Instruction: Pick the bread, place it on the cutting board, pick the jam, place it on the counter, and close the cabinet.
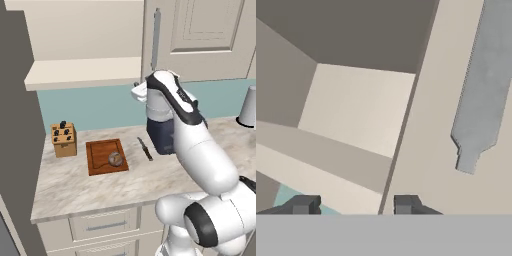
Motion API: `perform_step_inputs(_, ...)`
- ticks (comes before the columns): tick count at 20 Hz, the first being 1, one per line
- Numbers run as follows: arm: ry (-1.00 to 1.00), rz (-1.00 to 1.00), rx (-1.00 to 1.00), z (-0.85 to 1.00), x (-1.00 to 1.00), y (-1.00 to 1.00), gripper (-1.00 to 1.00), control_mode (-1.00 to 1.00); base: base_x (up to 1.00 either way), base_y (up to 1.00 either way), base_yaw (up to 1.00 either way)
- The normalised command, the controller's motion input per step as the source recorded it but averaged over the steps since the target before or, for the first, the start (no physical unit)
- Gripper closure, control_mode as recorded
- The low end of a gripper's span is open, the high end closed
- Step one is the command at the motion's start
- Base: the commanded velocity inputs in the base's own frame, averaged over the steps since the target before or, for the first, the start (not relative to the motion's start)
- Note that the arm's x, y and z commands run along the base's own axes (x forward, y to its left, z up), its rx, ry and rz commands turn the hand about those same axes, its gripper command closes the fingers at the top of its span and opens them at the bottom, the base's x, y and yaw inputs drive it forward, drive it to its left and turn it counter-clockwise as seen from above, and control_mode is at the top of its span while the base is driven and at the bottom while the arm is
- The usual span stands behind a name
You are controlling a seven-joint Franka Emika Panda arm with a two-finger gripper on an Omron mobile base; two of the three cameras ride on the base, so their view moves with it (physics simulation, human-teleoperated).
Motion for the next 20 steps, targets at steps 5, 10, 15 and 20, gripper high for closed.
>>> perform_step_inputs(5, -0.04, -0.01, 0.0, 0.0, -0.21, 0.0, -1.0, -1.0, 0.0, 0.0, 0.0)
perform_step_inputs(10, -0.04, 0.0, 0.0, 0.02, -0.41, 0.0, -1.0, -1.0, 0.0, 0.0, 0.0)
perform_step_inputs(15, -0.01, -0.01, 0.0, 0.01, -0.44, 0.0, -1.0, -1.0, 0.0, 0.0, 0.0)
perform_step_inputs(20, 0.0, -0.04, 0.0, 0.14, -0.34, 0.05, -1.0, -1.0, 0.0, 0.0, 0.0)
